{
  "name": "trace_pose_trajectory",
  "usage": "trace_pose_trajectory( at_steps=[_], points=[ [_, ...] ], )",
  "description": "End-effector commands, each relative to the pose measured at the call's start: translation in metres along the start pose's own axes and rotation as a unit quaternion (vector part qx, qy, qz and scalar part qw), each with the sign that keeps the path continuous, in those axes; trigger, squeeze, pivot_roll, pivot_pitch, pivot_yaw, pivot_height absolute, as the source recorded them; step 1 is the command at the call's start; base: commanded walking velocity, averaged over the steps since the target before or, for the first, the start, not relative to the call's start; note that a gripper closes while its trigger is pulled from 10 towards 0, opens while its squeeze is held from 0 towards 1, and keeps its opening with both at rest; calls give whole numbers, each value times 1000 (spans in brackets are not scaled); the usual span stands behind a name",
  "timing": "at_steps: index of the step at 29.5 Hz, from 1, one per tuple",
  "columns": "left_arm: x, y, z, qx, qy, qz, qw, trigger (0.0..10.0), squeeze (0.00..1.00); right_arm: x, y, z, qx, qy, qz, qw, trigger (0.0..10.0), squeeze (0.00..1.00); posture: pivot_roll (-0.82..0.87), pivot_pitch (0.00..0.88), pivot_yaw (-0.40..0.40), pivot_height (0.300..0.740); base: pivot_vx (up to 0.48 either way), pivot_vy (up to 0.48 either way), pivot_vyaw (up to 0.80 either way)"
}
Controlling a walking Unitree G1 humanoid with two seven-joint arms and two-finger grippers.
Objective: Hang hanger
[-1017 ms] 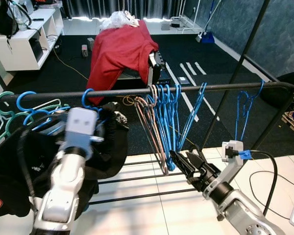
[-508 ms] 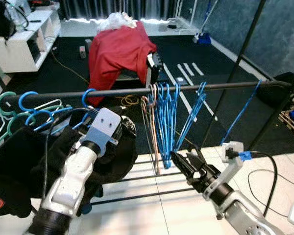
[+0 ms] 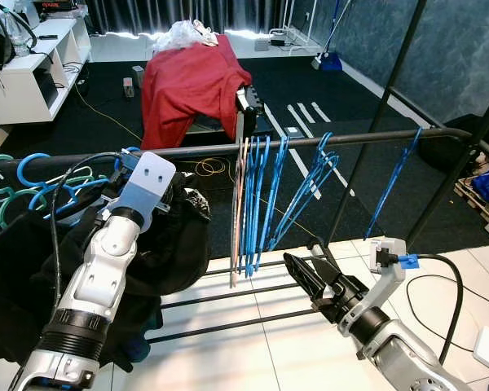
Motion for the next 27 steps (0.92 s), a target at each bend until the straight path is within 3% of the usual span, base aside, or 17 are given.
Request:
trace_pose_trajectory(
  at_steps=[1,3,5,6,8,9,10,12,15,16,17,18,19,20,21,22,27],
  points=[
    [11,1,2,6,5,-1,1000,10000,0,0,0,-3,1,-3,5,1000,10000,0,-106,79,-18,740,0,0,0],
    [5,-2,0,14,-25,-19,999,10000,0,1,0,-3,1,-3,7,1000,10000,0,-106,84,-16,740,0,0,0],
    [-11,-6,-7,34,-106,-97,989,10000,0,2,0,-4,1,-3,9,1000,10000,0,-106,93,-14,740,0,0,0],
    [-11,-6,-7,34,-106,-97,989,10000,0,2,0,-4,1,-3,9,1000,10000,0,-106,93,-14,740,0,0,0],
    [-16,-15,-18,80,-176,-161,968,10000,0,3,0,-5,1,-3,11,1000,10000,0,-103,97,-14,740,0,0,0],
    [-16,-15,-18,80,-176,-161,968,10000,0,3,0,-5,1,-3,11,1000,10000,0,-103,97,-14,740,0,0,0],
    [-15,-20,-24,106,-198,-182,957,10000,0,3,0,-5,1,-3,11,1000,10000,0,-103,97,-14,740,0,0,0],
    [-11,-23,-29,122,-212,-192,950,10000,0,3,0,-5,1,-3,13,1000,10000,0,-101,100,-14,740,0,0,0],
    [5,-27,-35,141,-214,-183,949,10000,0,3,0,-6,1,-3,14,1000,10000,0,-100,103,-15,740,0,0,0],
    [23,-27,-33,139,-183,-168,959,10000,0,3,0,-6,1,-2,15,1000,10000,0,-100,103,-16,740,0,0,0],
    [23,-27,-33,139,-183,-168,959,10000,0,3,0,-6,1,-2,15,1000,10000,0,-100,103,-16,740,0,0,0],
    [38,-27,-30,136,-155,-157,966,10000,0,3,0,-6,1,-2,16,1000,10000,0,-97,103,-17,740,0,0,0],
    [38,-27,-30,136,-155,-157,966,10000,0,3,0,-6,1,-2,16,1000,10000,0,-97,103,-17,740,0,0,0],
    [54,-25,-25,128,-118,-143,974,10000,0,3,0,-6,1,-2,17,1000,10000,0,-96,104,-18,740,0,0,0],
    [54,-25,-25,128,-118,-143,974,10000,0,3,0,-6,1,-2,17,1000,10000,0,-96,104,-18,740,0,0,0],
    [66,-25,-21,124,-89,-113,982,10000,0,3,0,-6,1,-1,17,1000,10000,0,-98,104,-16,740,0,0,0],
    [75,-21,-16,119,-66,-102,985,10000,0,4,1,-5,1,-2,18,1000,10000,0,-105,106,-11,740,0,0,0]
  ],
)
Point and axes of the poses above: a point about 5 cm out from each wrist's last joint towards the gripper, its own z axis pointing out of the wrist towards the gripper, its own y axis along the axis of the wrist's last joint, x = y × z, the point moved 3 cm from there along z, pointing out of the wrist towards the gripper, and after that the axes turned 15 degrees about -z, right-handed, at the moved point
